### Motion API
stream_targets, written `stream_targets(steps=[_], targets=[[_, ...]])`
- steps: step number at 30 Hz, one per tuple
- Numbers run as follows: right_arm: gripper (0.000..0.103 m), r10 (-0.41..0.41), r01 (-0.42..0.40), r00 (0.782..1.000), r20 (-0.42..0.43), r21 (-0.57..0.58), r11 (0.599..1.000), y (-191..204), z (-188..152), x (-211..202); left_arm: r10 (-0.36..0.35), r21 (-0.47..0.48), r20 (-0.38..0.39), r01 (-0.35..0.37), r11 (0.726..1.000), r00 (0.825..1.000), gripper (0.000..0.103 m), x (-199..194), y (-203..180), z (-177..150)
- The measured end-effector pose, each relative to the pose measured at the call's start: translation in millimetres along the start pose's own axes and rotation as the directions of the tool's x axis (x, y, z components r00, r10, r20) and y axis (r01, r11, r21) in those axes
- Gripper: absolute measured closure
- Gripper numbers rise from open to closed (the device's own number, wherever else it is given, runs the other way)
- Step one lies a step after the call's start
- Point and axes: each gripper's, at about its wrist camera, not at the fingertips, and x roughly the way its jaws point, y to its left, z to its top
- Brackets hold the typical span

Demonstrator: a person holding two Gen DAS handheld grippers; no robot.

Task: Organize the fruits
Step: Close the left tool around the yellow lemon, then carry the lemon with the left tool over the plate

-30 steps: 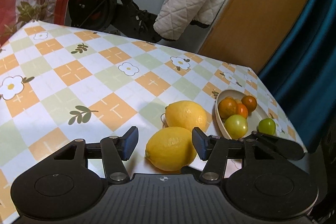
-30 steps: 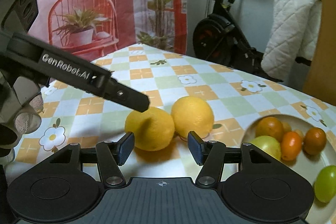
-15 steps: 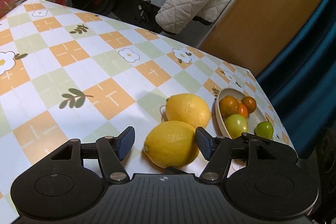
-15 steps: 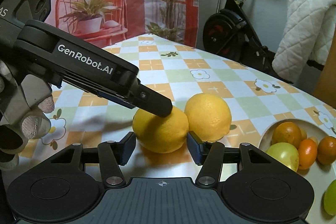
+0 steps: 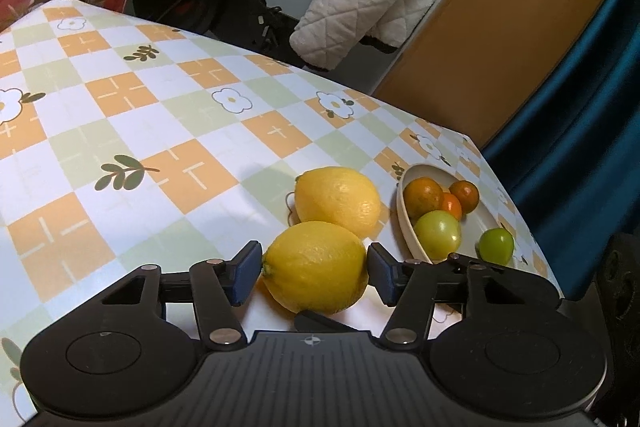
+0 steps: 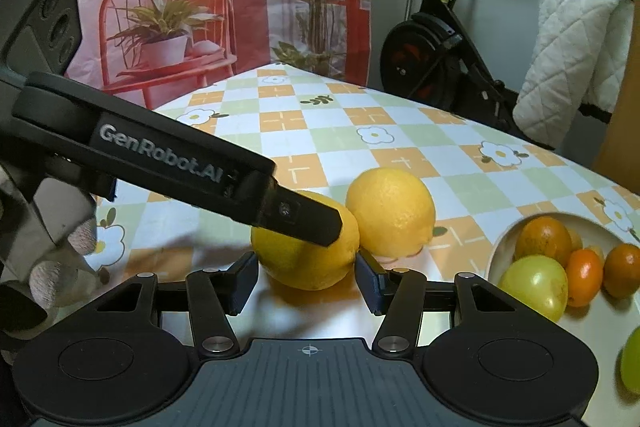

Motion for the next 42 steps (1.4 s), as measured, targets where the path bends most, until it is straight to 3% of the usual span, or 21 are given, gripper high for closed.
stream_targets(steps=[12, 20, 33, 42], targets=[[0.053, -0.025, 0.022, 0.997, 0.073, 0.048, 0.999, -7.5, -7.0, -30.3, -0.011, 0.078, 0.019, 0.009, 0.997, 1.000, 0.044, -9.6, -29.2, 2.6], [0.053, -0.068, 0.054, 0.987, 0.146, 0.100, 0.994, -28.9, -8.7, -59.3, -0.031, 0.148, 0.030, 0.027, 0.989, 0.999, 0.044, -6.8, -68.1, 14.9], [0.053, -0.177, 0.125, 0.963, 0.201, 0.249, 0.960, -97.6, -29.0, -96.8, -0.070, 0.282, -0.023, 0.074, 0.957, 0.997, 0.044, 38.8, -141.2, 24.7], [0.053, -0.206, 0.134, 0.962, 0.180, 0.345, 0.929, -136.8, -52.6, -91.6, -0.053, 0.309, -0.084, 0.076, 0.948, 0.995, 0.043, 70.5, -158.1, 20.5]])
